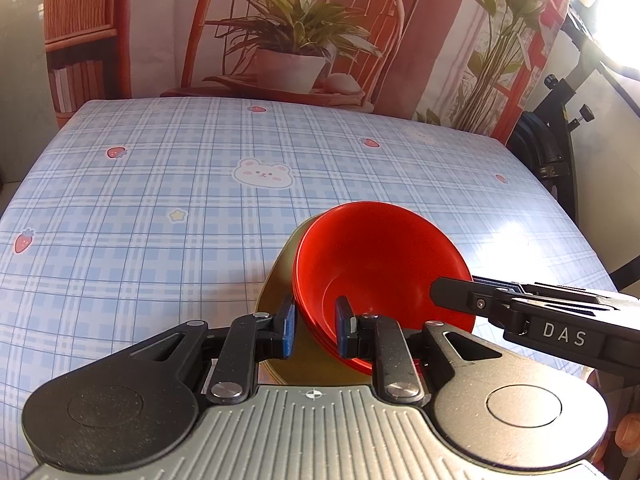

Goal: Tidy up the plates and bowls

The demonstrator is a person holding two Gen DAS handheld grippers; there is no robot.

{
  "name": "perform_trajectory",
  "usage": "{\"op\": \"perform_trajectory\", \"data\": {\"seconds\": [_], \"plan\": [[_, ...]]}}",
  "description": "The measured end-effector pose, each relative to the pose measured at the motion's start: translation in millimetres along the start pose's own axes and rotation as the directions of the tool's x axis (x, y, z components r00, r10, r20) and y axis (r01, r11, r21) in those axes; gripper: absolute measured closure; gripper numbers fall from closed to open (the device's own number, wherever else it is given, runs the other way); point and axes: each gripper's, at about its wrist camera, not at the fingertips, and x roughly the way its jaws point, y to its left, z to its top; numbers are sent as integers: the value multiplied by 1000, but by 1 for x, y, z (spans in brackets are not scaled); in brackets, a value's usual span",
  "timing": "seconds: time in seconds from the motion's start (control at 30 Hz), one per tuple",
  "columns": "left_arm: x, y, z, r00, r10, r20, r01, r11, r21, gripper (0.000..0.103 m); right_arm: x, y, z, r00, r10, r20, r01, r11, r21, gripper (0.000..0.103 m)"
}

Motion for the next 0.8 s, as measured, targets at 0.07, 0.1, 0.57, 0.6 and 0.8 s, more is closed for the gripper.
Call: {"op": "perform_trajectory", "data": {"seconds": [0.07, 0.1, 0.57, 0.6, 0.8], "plan": [[-1, 0, 1, 1000, 7, 3, -7, 1000, 5, 82, -1, 1, 0, 1000, -3, 2, 3, 1000, -3, 83], [-2, 0, 2, 1000, 11, 6, -11, 1000, 6, 82, -1, 1, 0, 1000, -4, 6, 4, 1000, -4, 82], [-31, -6, 9, 994, 62, 88, -63, 998, 9, 80, -25, 6, 11, 997, -2, 79, 5, 999, -37, 77], [-35, -7, 10, 993, 68, 97, -69, 998, 10, 79, -28, 7, 12, 996, -4, 87, 8, 999, -39, 77], [-66, -15, 20, 978, 101, 181, -108, 994, 27, 61, -56, 12, 26, 984, -35, 176, 50, 996, -80, 68]]}}
